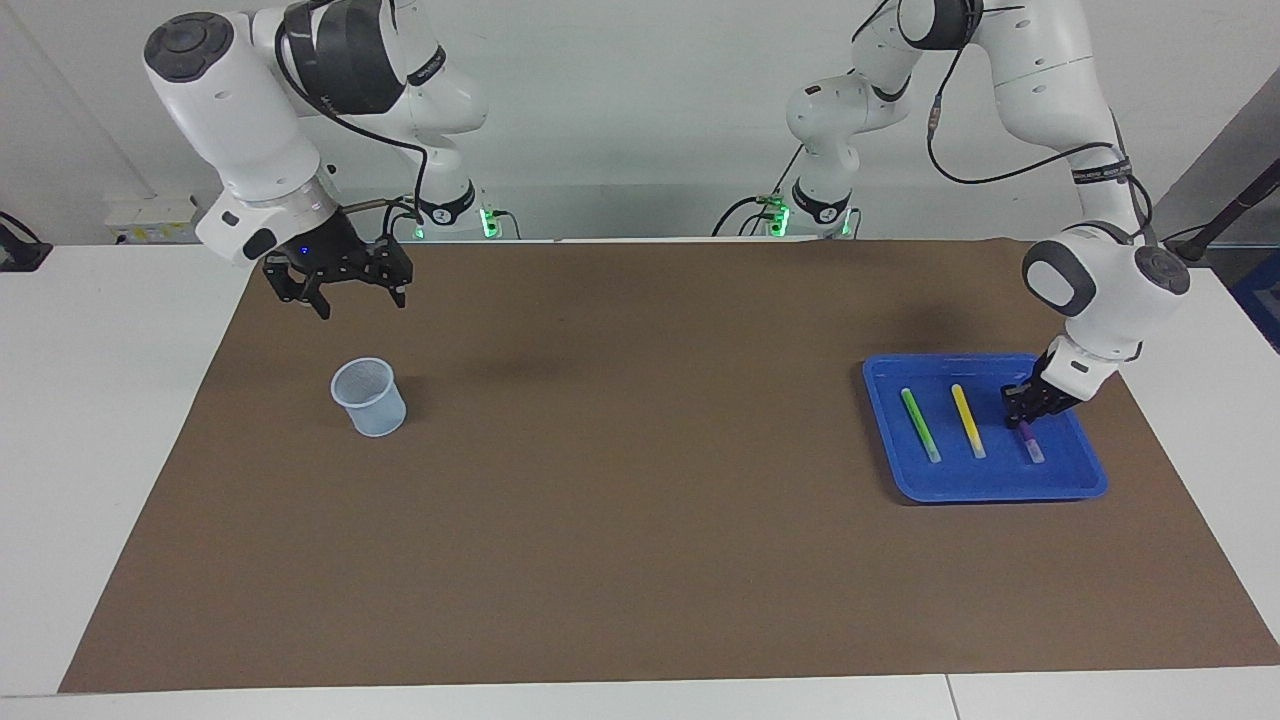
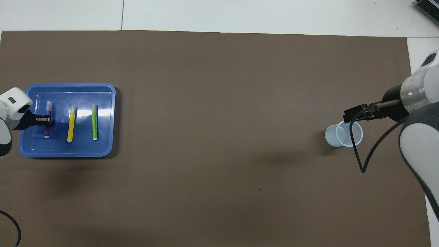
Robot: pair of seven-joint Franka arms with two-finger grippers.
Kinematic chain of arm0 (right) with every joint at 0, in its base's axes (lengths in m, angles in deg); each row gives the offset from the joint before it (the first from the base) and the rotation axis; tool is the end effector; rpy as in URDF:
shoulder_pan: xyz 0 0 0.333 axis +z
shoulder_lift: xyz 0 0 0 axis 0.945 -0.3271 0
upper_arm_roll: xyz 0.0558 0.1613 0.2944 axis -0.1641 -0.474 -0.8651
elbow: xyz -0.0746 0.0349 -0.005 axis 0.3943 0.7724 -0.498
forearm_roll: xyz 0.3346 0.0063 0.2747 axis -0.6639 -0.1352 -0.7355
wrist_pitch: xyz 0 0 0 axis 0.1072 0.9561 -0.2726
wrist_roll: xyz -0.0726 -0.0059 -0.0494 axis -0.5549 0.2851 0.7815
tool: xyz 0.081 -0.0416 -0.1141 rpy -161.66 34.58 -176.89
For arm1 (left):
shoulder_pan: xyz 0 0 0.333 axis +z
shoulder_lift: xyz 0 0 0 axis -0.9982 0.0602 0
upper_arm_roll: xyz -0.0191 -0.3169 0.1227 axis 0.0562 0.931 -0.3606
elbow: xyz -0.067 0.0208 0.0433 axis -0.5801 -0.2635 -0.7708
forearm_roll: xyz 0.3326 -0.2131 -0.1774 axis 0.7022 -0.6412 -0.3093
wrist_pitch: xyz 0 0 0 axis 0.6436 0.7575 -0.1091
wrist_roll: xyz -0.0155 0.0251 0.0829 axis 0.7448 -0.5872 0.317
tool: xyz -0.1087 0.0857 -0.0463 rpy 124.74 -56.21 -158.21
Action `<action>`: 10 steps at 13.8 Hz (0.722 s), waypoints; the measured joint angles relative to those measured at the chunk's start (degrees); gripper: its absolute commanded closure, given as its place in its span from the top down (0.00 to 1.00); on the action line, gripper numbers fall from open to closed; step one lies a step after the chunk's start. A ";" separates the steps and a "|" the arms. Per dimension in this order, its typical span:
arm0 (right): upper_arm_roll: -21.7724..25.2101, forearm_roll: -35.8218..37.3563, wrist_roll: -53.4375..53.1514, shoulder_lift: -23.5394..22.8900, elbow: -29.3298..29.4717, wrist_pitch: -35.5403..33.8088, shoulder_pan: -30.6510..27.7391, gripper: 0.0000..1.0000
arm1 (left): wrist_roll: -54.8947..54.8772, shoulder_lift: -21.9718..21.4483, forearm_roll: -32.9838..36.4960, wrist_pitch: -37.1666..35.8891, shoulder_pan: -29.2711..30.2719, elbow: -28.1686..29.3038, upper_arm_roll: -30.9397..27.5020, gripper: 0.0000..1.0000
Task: Right arm passes pens to left for tray arrangement
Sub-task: 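Release the purple pen in the tray and raise the left gripper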
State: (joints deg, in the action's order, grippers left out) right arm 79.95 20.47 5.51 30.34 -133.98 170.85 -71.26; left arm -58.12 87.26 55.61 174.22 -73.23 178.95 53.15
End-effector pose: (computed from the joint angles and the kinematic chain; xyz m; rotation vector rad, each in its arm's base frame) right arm 0.5933 0.0366 0.5480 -3.0814 -0.1778 0.0731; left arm 0.6228 0.1738 0.2553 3.1134 -0.0898 0.1199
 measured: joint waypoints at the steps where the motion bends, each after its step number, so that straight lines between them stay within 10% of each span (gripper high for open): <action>1: 0.00 0.00 0.00 0.09 0.77 -1.44 0.05 1.00 | -0.58 0.06 0.00 0.36 0.00 0.00 0.03 0.47; 3: -0.02 0.00 0.00 0.48 3.34 -4.89 0.46 1.00 | -1.06 0.29 0.01 1.34 0.00 0.00 0.04 0.75; 10: -0.13 -0.01 0.00 1.26 4.26 -6.19 0.77 1.00 | -1.08 0.72 0.01 2.05 0.00 -0.28 0.31 0.91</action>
State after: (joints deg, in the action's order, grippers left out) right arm 79.83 20.46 5.51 31.60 -129.72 164.66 -70.49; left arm -59.20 87.98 55.62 176.27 -73.23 178.67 53.46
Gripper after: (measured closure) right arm 0.000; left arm 0.128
